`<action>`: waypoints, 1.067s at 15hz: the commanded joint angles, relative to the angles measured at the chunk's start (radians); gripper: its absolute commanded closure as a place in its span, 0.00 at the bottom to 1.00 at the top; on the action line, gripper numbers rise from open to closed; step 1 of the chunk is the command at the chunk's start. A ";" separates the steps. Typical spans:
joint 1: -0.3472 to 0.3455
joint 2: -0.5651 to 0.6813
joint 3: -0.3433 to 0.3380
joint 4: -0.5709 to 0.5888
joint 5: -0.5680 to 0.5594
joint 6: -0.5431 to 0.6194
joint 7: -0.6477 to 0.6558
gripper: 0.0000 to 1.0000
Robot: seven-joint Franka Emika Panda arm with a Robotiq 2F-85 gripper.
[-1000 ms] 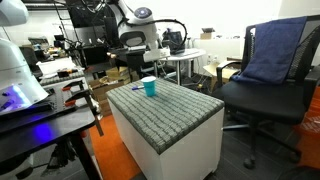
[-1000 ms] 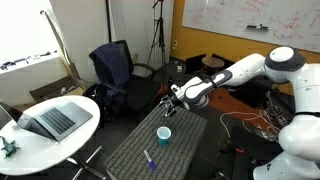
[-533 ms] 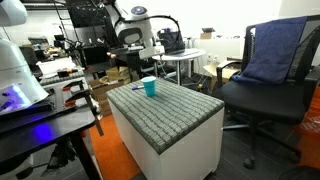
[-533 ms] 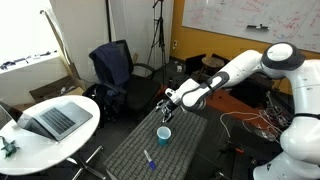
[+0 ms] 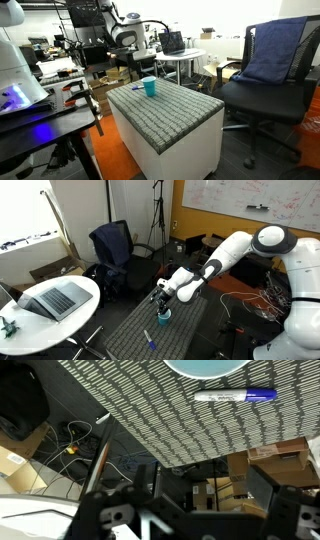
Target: Put the marker inside the blue cup
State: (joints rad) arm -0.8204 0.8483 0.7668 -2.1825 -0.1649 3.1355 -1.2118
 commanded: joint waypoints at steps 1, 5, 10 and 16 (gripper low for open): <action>0.132 -0.062 -0.090 -0.005 -0.019 0.031 0.095 0.00; 0.246 -0.055 -0.149 0.020 -0.015 0.044 0.166 0.00; 0.343 -0.029 -0.176 0.051 -0.003 0.113 0.314 0.00; 0.457 0.027 -0.245 0.095 -0.048 0.254 0.603 0.00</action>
State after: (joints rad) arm -0.4164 0.8423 0.5639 -2.1223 -0.1740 3.3299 -0.7433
